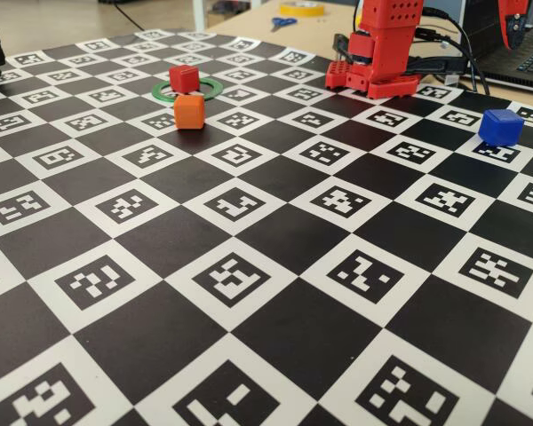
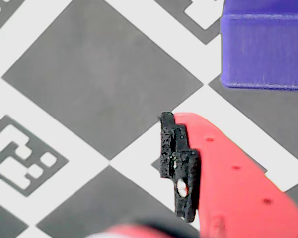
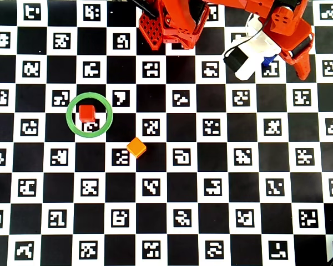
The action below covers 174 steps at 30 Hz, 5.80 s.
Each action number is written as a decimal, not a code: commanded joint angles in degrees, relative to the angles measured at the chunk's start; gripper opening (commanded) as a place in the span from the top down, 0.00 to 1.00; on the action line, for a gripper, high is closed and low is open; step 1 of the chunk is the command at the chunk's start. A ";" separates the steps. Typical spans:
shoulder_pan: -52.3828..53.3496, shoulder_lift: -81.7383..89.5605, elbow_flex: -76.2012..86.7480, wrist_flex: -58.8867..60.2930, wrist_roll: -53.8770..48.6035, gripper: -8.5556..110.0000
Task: Grab the red cube then put it in the green circle then put the blue cube on top and finally the orange cube on top
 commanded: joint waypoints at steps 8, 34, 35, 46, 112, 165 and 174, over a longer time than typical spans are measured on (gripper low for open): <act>-2.20 -2.29 4.75 -5.89 0.62 0.61; -11.60 -5.71 14.68 -9.32 6.77 0.61; -12.04 -5.71 15.21 -10.37 6.77 0.61; -13.45 -7.12 17.75 -17.58 6.15 0.61; -6.77 -5.71 13.45 -13.62 4.57 0.85; 78.05 -0.53 -23.47 25.40 -53.61 0.88; 89.21 -3.43 -24.96 22.41 -61.17 0.88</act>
